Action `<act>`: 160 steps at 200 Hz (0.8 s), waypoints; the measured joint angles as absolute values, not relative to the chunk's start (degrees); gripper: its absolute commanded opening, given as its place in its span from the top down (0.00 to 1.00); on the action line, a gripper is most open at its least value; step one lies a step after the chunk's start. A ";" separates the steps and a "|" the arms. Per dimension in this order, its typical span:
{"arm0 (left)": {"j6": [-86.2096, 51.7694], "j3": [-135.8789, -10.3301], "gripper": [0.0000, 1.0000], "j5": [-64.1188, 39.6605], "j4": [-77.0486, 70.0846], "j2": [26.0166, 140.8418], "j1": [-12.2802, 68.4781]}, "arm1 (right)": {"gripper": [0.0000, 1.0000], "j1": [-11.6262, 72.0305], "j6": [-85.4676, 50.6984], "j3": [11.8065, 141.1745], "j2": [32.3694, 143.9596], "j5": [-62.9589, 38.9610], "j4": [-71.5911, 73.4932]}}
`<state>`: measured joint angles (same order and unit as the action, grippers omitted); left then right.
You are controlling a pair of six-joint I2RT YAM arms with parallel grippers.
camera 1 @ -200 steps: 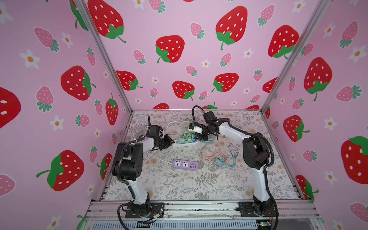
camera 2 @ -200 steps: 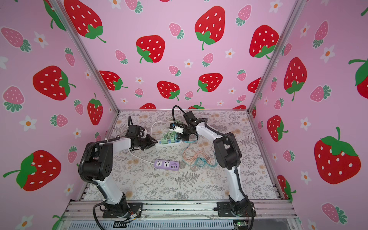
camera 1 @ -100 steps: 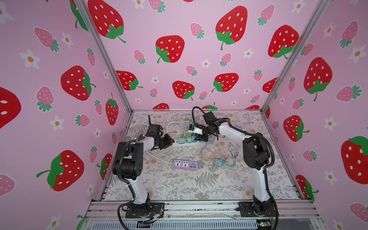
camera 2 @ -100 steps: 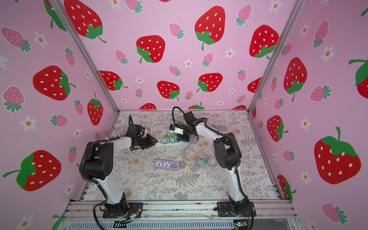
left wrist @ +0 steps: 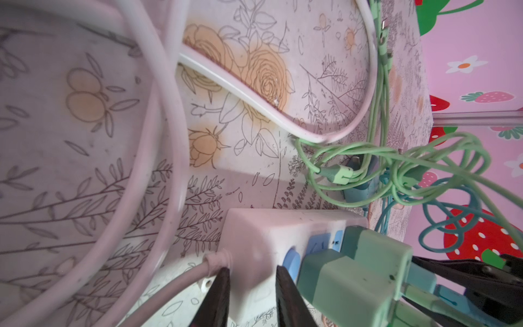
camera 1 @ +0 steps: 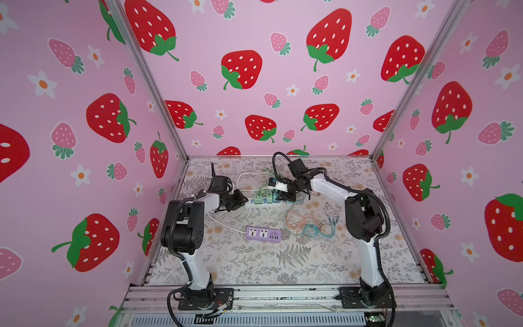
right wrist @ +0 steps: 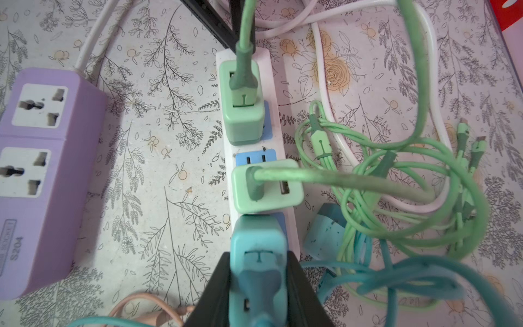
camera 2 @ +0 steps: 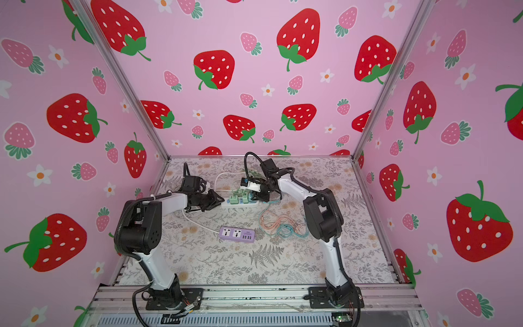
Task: Insert plugs into power strip
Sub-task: Insert the plug into the socket.
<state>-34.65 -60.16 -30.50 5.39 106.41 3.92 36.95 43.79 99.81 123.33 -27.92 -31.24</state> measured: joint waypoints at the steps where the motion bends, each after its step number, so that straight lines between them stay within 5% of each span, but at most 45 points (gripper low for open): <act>1: -34.65 -60.16 0.69 -30.50 5.41 106.41 3.92 | 1.00 36.95 43.81 99.85 123.35 -27.90 -31.29; 160: -33.61 -61.04 0.69 -30.70 7.07 106.78 3.22 | 1.00 36.69 45.28 106.89 127.68 -27.55 -37.93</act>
<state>-33.61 -61.04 -30.70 7.07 106.78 3.22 36.69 45.28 106.89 127.68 -27.55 -37.93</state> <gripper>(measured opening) 0.307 0.290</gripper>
